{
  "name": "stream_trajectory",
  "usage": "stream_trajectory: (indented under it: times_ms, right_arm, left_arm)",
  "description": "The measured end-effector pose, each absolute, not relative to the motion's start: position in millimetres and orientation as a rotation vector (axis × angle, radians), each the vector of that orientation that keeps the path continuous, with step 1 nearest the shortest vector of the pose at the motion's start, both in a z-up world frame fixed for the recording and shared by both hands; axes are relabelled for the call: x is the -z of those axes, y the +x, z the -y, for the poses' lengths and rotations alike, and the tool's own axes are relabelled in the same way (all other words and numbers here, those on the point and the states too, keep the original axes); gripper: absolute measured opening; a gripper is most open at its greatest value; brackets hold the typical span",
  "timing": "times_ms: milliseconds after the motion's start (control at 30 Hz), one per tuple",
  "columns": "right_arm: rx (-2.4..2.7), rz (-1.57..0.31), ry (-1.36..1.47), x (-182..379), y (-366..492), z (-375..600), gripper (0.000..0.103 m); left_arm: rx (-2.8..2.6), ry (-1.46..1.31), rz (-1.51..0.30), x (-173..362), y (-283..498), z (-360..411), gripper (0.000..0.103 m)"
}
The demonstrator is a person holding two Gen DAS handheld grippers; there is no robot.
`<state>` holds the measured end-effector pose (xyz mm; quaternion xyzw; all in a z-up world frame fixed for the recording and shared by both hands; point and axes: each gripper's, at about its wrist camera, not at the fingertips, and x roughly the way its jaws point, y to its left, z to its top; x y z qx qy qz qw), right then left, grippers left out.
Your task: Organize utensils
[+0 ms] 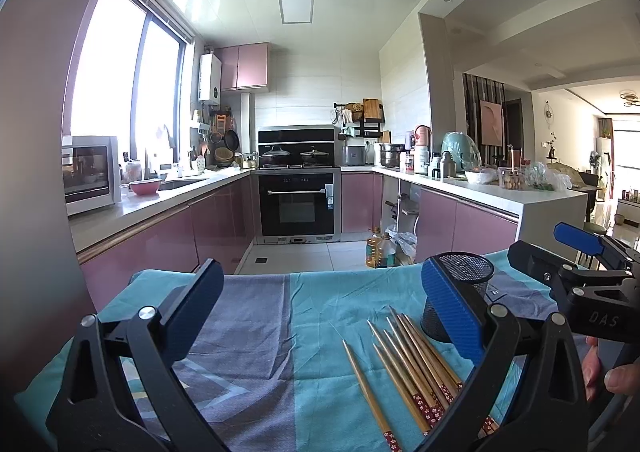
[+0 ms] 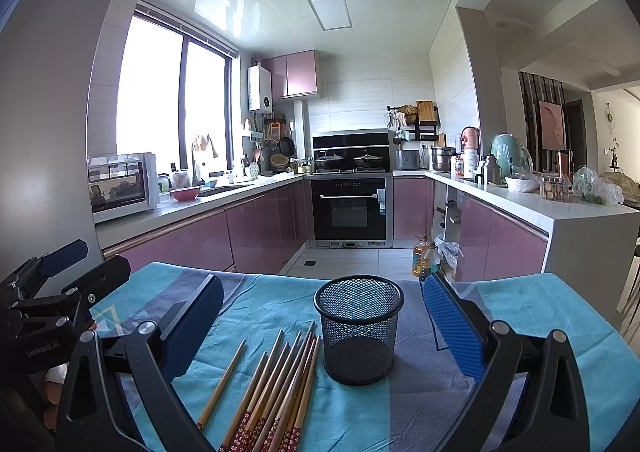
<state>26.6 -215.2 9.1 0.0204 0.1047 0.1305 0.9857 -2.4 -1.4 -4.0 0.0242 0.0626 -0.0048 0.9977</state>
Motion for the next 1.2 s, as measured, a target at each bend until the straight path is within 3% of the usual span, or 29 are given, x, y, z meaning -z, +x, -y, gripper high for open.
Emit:
stream_trajectory:
  times_ms: [633,800,833,867,1100,1200]
  right_arm:
    - [-0.28,-0.272,0.033,-5,37,221,0.097]
    - [-0.313,-0.43,-0.008,15,55,214,0.097]
    - [-0.318,-0.48,-0.021,21,61,211,0.097]
    - [-0.33,-0.536,-0.031,29,67,209,0.095]
    - [-0.365,-0.784,-0.037,75,94,200,0.051]
    - [-0.372,-0.834,-0.023,85,100,198,0.04]
  left_arm:
    - [0.033,0.118,-0.194,12,16,7,0.097]
    - [0.073,0.131,-0.323,27,34,6,0.09]
    - [0.082,0.133,-0.377,31,39,6,0.084]
    - [0.091,0.138,-0.401,36,44,7,0.08]
    - [0.163,0.153,-0.576,81,76,16,0.062]
    - [0.202,0.139,-0.648,96,84,21,0.053]
